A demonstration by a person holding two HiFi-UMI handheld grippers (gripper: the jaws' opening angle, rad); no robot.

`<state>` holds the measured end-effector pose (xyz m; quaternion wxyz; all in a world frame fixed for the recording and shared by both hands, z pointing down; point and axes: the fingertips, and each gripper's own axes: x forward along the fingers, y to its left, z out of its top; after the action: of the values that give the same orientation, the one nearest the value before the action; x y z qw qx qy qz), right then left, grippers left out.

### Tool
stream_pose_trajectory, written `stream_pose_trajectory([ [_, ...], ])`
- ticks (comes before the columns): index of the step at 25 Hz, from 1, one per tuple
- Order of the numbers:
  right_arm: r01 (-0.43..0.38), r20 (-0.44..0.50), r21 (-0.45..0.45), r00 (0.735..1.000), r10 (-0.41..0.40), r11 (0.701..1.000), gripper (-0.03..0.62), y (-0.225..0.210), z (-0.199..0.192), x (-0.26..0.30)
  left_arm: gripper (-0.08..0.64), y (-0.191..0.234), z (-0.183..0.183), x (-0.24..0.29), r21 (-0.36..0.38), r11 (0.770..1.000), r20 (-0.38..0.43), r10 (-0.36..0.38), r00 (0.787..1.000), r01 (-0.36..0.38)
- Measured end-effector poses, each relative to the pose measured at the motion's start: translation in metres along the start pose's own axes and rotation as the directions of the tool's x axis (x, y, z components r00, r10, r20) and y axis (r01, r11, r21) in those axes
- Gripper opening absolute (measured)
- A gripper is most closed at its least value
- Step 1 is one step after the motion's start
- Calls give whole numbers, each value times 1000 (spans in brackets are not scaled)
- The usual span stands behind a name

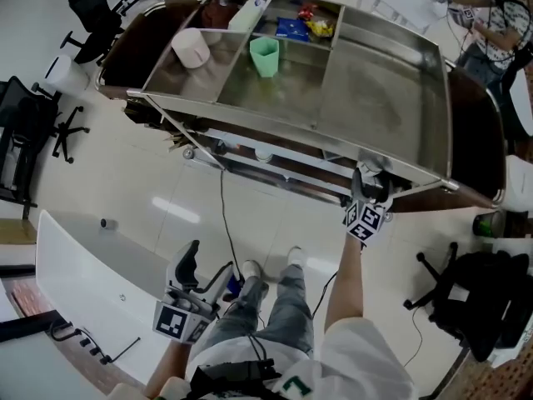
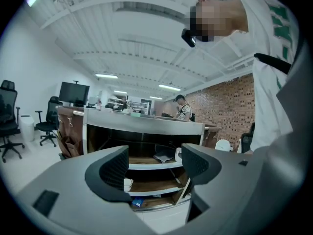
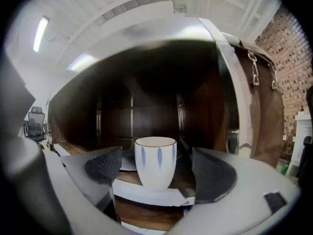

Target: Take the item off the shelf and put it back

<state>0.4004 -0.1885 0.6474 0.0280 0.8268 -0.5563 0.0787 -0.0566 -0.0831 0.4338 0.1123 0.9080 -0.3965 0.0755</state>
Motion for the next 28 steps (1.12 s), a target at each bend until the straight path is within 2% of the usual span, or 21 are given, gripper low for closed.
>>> stream_pose_trajectory([
  [2, -12, 9, -3, 1000, 12, 1000, 474, 6, 10, -25, 336, -4, 9, 4, -9, 1000, 21, -16, 1000, 16],
  [5, -63, 26, -17, 998, 64, 998, 474, 20, 31, -64, 336, 0, 8, 6, 22, 999, 24, -24, 999, 24],
  [9, -155, 94, 14, 984, 153, 988, 472, 36, 87, -122, 336, -10, 39, 15, 11, 998, 95, -61, 994, 61],
  [14, -282, 169, -20, 945, 281, 959, 471, 73, 173, -187, 336, 3, 58, 14, 46, 998, 131, -58, 990, 52],
  [16, -322, 191, -3, 929, 317, 947, 469, 87, 200, -205, 336, 5, 65, 15, 64, 997, 146, -54, 988, 45],
  [19, -363, 238, 44, 909, 344, 931, 468, 106, 236, -221, 331, 6, 77, 19, 77, 996, 161, -53, 985, 41],
  [23, -389, 332, 81, 879, 343, 918, 454, 132, 275, -231, 331, 12, 86, 25, 130, 991, 189, -69, 980, 45],
  [28, -432, 343, 35, 852, 396, 901, 453, 163, 294, -227, 331, 7, 108, 28, 126, 990, 228, -91, 969, 64],
])
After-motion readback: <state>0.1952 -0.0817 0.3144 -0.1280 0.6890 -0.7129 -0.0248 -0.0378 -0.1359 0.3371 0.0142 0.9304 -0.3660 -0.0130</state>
